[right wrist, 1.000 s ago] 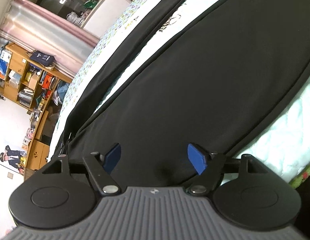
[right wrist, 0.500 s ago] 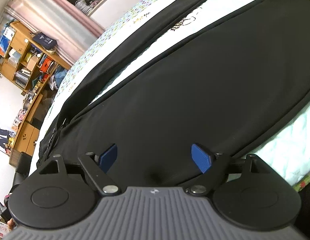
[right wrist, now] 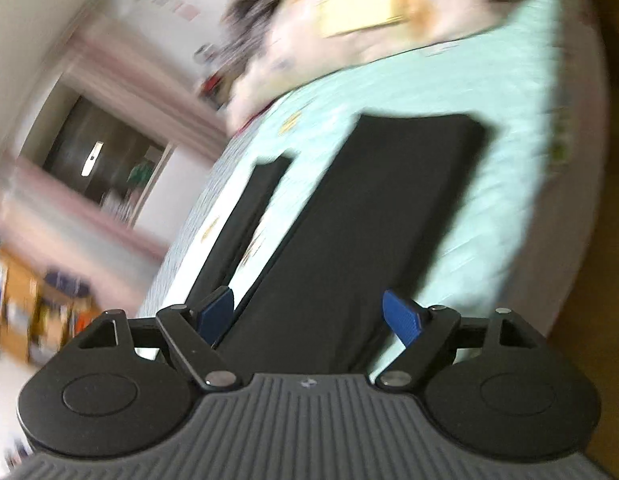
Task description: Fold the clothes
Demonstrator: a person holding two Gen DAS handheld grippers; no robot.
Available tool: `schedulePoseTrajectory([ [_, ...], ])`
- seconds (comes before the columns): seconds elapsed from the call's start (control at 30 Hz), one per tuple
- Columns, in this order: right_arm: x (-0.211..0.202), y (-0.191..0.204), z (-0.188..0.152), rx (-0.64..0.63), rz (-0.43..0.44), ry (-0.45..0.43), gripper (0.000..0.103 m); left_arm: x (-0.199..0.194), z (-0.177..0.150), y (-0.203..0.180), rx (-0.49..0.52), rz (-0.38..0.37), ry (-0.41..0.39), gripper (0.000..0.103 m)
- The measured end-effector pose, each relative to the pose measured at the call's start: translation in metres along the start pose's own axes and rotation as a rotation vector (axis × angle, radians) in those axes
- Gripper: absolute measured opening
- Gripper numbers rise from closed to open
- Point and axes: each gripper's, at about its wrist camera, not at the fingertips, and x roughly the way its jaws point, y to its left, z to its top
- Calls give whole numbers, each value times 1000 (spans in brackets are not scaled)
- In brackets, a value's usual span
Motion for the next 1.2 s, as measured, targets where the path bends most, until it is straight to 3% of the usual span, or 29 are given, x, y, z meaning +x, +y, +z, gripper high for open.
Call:
schedulePoseTrajectory([
  [0.23, 6, -34, 23, 67, -86, -91, 83, -15, 4, -11, 31, 60, -5, 12],
  [0.33, 12, -45, 25, 93, -83, -102, 83, -25, 4, -14, 71, 102, -25, 12],
  [0.67, 37, -32, 14, 78, -26, -29, 84, -35, 25, 11, 93, 226, -50, 12],
  [1.0, 23, -42, 11, 94, -100, -82, 83, -20, 12, 15, 162, 268, -4, 18],
  [1.1, 29, -42, 12, 56, -104, -90, 87, -21, 12, 13, 164, 265, -2, 23],
  [1.13, 32, -39, 12, 19, -102, -92, 87, -22, 12, 15, 148, 266, 3, 27],
  [1.2, 39, -34, 12, -34, -83, -51, 60, -26, 13, 21, 94, 267, 20, 32],
])
